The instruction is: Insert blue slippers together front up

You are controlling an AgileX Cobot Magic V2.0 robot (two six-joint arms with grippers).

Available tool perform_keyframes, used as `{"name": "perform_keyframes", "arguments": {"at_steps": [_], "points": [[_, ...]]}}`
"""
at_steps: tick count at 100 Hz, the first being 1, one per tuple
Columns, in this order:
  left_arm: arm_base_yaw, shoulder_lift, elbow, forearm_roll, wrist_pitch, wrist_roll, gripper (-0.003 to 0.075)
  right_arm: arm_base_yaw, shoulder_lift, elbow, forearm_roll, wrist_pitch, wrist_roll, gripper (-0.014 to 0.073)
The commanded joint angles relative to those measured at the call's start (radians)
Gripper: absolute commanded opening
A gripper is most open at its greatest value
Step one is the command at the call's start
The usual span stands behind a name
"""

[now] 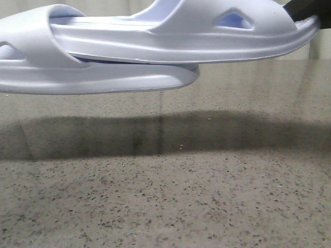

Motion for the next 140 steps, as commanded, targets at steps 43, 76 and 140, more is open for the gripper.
{"name": "perform_keyframes", "arguments": {"at_steps": [43, 76, 140], "points": [[-0.008, -0.003, -0.034, -0.045, 0.09, -0.008, 0.0015, 0.128, 0.004, -0.036, 0.005, -0.137, -0.015, -0.0106], [-0.008, -0.003, -0.036, -0.069, 0.17, -0.008, 0.0015, 0.144, 0.081, -0.036, 0.032, -0.165, -0.015, -0.0107], [-0.008, -0.003, -0.036, -0.091, 0.26, -0.008, 0.0015, 0.201, 0.162, -0.036, -0.039, -0.287, -0.015, -0.0095]]}}
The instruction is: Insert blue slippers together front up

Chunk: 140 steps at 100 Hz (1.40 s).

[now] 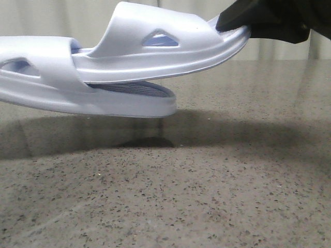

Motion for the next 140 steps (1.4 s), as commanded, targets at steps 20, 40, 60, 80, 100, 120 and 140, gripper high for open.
{"name": "perform_keyframes", "arguments": {"at_steps": [20, 40, 60, 80, 100, 120, 140], "points": [[-0.012, -0.003, -0.036, -0.092, 0.207, -0.01, 0.0015, -0.091, -0.025, -0.036, -0.179, -0.022, -0.013, 0.0168], [-0.012, -0.003, -0.036, -0.092, 0.199, -0.01, 0.0015, -0.173, -0.105, -0.036, -0.194, 0.01, -0.013, 0.0442], [-0.012, -0.003, -0.036, -0.092, 0.181, -0.01, 0.0015, -0.218, -0.246, -0.036, -0.247, 0.034, -0.013, 0.0447], [-0.012, -0.003, -0.036, -0.092, 0.16, -0.01, 0.0015, -0.254, -0.423, -0.036, -0.294, 0.018, -0.013, 0.0447], [-0.012, 0.042, -0.036, -0.103, 0.135, 0.011, 0.0015, -0.259, -0.531, -0.036, -0.311, 0.014, -0.013, 0.0447], [-0.012, 0.172, -0.063, -0.195, 0.164, 0.187, 0.0015, -0.259, -0.553, -0.036, -0.311, 0.049, -0.013, 0.0447], [-0.012, 0.326, -0.158, -0.195, 0.166, 0.27, 0.0016, -0.259, -0.553, -0.036, -0.311, 0.111, -0.013, 0.0447]]}}
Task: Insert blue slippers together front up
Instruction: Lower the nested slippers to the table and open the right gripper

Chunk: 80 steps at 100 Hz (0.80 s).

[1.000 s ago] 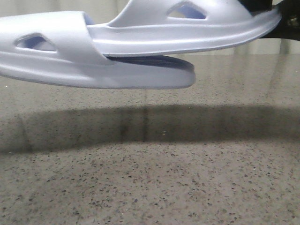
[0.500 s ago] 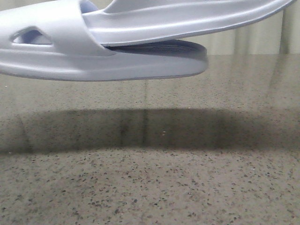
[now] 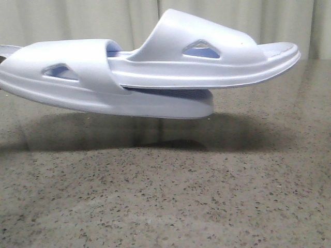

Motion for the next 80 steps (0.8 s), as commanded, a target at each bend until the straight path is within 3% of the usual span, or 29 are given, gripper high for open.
{"name": "perform_keyframes", "arguments": {"at_steps": [1, 35, 80], "points": [[-0.008, 0.054, -0.074, -0.103, 0.053, 0.044, 0.0016, -0.005, 0.0, -0.036, -0.012, -0.045, -0.011, 0.0447], [-0.008, 0.244, -0.137, -0.103, 0.062, 0.068, 0.0016, -0.005, 0.0, -0.036, -0.012, -0.022, -0.011, 0.0447], [-0.008, 0.254, -0.137, -0.103, 0.075, 0.101, 0.0031, -0.005, 0.0, -0.036, -0.012, -0.024, -0.011, 0.0447]]}}
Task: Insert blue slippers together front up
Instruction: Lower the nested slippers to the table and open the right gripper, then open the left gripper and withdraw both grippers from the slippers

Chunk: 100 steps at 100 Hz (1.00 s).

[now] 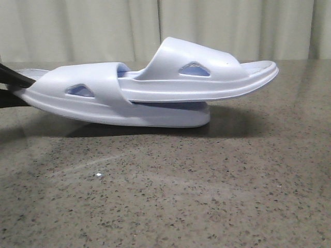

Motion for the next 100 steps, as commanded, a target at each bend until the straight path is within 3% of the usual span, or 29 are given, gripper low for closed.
{"name": "perform_keyframes", "arguments": {"at_steps": [1, 13, 32, 44, 64, 89, 100], "points": [[-0.008, -0.017, -0.033, -0.083, 0.071, 0.004, 0.0035, -0.005, 0.0, -0.036, -0.012, -0.073, -0.011, 0.0447], [-0.008, -0.017, -0.033, -0.083, 0.087, 0.024, 0.0136, -0.005, 0.0, -0.036, -0.012, -0.073, -0.011, 0.0447], [-0.008, -0.017, -0.033, -0.083, 0.097, 0.057, 0.0398, -0.005, 0.0, -0.036, -0.012, -0.073, -0.011, 0.0447], [-0.008, -0.017, -0.033, -0.083, 0.051, 0.091, 0.05, -0.005, 0.0, -0.036, -0.012, -0.073, -0.011, 0.0447], [0.024, -0.017, -0.035, -0.083, -0.036, 0.194, 0.0507, -0.005, 0.0, -0.036, -0.012, -0.073, -0.011, 0.0447], [0.126, -0.037, -0.071, -0.083, -0.042, 0.36, 0.0507, -0.005, 0.0, -0.036, -0.015, -0.069, -0.011, 0.0447], [0.168, -0.083, -0.081, -0.083, -0.042, 0.47, 0.0507, -0.005, 0.0, -0.036, -0.095, -0.053, -0.011, 0.0447]]}}
